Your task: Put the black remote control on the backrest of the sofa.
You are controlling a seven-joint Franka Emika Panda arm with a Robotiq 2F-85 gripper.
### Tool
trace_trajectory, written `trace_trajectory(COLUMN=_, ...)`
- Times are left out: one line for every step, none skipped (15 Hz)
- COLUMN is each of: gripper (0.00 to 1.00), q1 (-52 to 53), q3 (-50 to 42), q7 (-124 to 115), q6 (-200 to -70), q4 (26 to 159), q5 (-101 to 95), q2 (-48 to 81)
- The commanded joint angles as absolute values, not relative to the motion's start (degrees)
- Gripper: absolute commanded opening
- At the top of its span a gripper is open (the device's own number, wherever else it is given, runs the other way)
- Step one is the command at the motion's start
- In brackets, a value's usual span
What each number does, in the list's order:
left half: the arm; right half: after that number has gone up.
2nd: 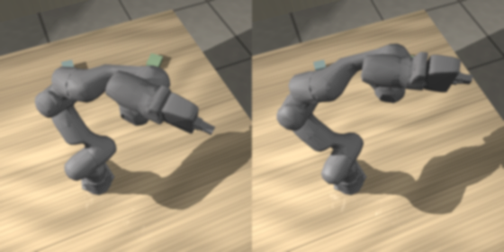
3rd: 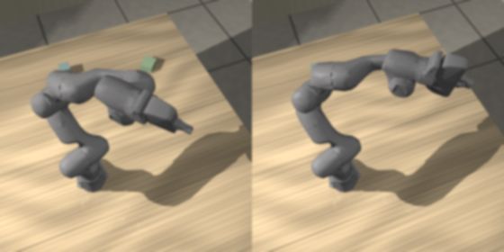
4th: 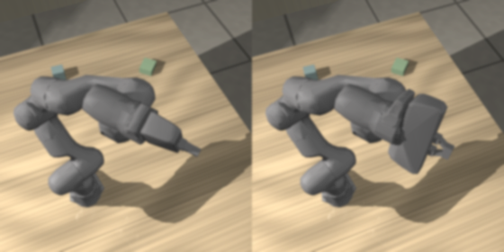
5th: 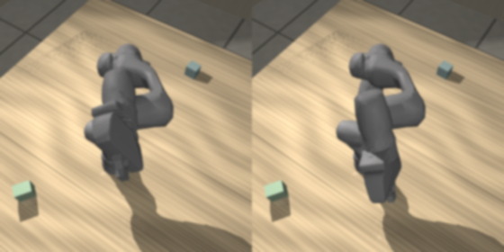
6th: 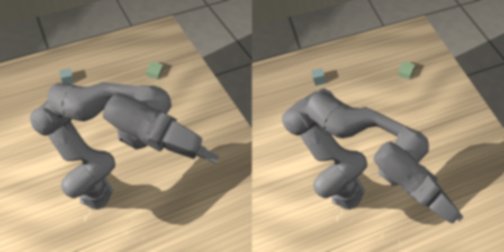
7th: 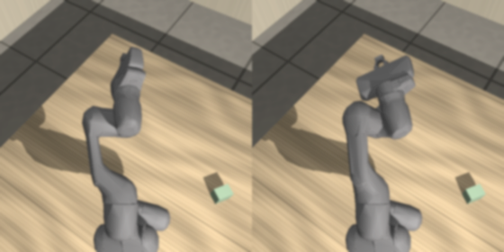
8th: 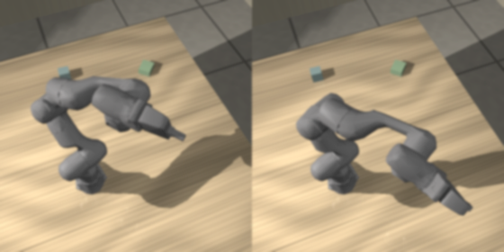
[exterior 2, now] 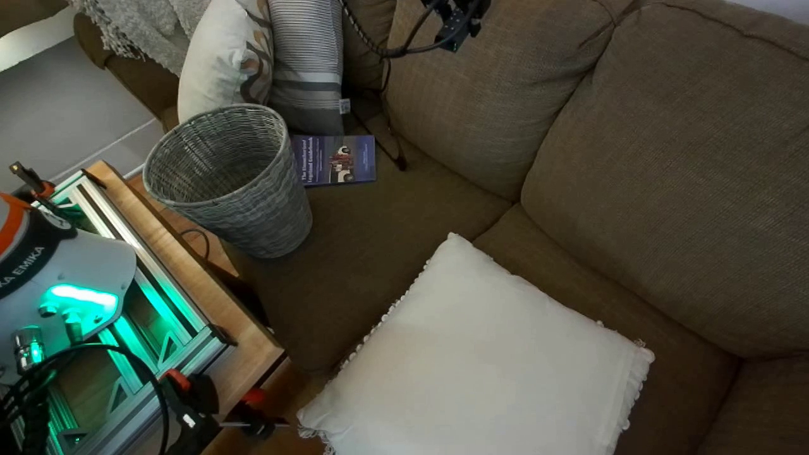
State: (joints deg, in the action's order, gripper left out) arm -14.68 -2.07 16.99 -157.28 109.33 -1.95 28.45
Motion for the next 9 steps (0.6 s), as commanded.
trace_trajectory(gripper=0.26, q1=-10.85, q3=-5.16, q7=10.01, q6=-147.45, q4=95.21, q5=-3.04, q2=34.64)
trace_trajectory(gripper=0.26, q1=-10.29, q3=-5.25, q7=9.53, q6=-143.03, q4=91.98, q5=-3.25, q2=36.06)
trace_trajectory(gripper=0.26, q1=-9.32, q3=-5.81, q7=7.94, q6=-138.93, q4=88.34, q5=-3.73, q2=38.03)
trace_trajectory(gripper=0.26, q1=-8.58, q3=-6.24, q7=7.33, q6=-134.5, q4=84.83, q5=-4.6, q2=39.49)
trace_trajectory(gripper=0.26, q1=-8.07, q3=-6.44, q7=6.54, q6=-131.45, q4=81.35, q5=-5.18, q2=41.36)
trace_trajectory(gripper=0.26, q1=-8.13, q3=-6.17, q7=6.22, q6=-129.86, q4=78.05, q5=-4.96, q2=43.26)
trace_trajectory(gripper=0.26, q1=-8.54, q3=-5.63, q7=6.17, q6=-128.53, q4=74.8, q5=-4.19, q2=45.01)
trace_trajectory(gripper=0.26, q1=-8.75, q3=-5.03, q7=7.57, q6=-131.83, q4=82.84, q5=-4.08, q2=39.87)
trace_trajectory(gripper=0.51, q1=-8.6, q3=-4.97, q7=7.44, q6=-131.45, q4=81.16, q5=-4.09, q2=41.01)
